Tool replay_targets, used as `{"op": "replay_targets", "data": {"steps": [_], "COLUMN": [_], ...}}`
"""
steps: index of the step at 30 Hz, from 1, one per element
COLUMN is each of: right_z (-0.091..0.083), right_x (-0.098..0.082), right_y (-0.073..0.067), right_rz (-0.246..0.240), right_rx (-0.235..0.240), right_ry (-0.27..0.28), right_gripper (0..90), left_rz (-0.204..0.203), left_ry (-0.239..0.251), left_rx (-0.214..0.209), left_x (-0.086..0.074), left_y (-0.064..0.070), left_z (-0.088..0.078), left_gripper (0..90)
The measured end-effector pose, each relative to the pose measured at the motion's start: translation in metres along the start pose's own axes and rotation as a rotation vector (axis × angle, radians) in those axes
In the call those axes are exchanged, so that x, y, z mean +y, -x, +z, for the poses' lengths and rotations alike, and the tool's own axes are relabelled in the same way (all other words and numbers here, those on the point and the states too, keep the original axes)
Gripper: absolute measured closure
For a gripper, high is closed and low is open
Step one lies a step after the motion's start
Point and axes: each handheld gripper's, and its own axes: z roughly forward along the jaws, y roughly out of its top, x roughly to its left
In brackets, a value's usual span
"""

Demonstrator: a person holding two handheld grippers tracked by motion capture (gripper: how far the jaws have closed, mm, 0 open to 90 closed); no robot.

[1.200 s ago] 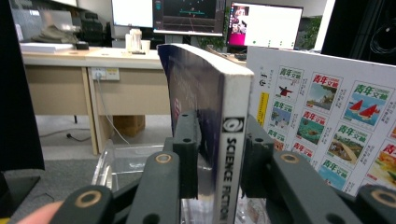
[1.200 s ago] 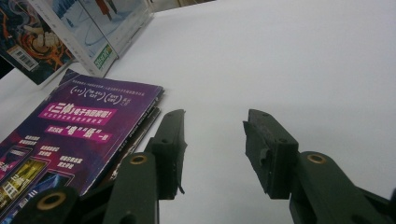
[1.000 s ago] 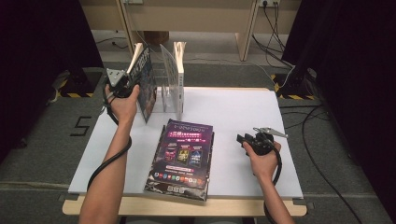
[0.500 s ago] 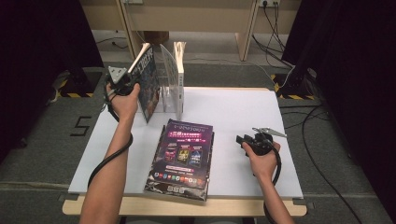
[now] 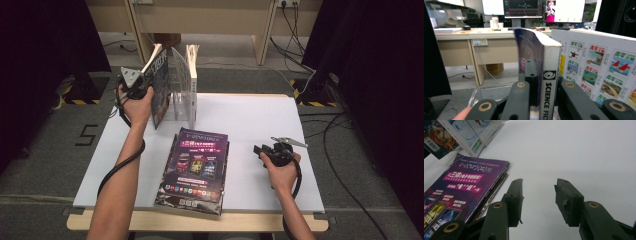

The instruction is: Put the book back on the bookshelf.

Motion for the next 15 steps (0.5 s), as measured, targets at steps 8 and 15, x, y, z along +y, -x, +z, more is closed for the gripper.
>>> {"op": "replay_targets", "data": {"steps": [8,15], "right_z": [0.000,0.000], "right_x": [0.000,0.000], "right_y": [-0.001,0.002], "right_rz": [-0.004,0.002], "right_rx": [0.002,0.002], "right_ry": [0.002,0.003], "right_gripper": [57.7,57.7], "left_rz": [0.019,0.027], "left_ry": [0.036,0.051], "left_rx": [0.021,0.070], "left_x": [0.005,-0.006], "left_y": [0.003,0.002], "left_z": [0.008,0.015], "left_gripper": [82.5,82.5]}}
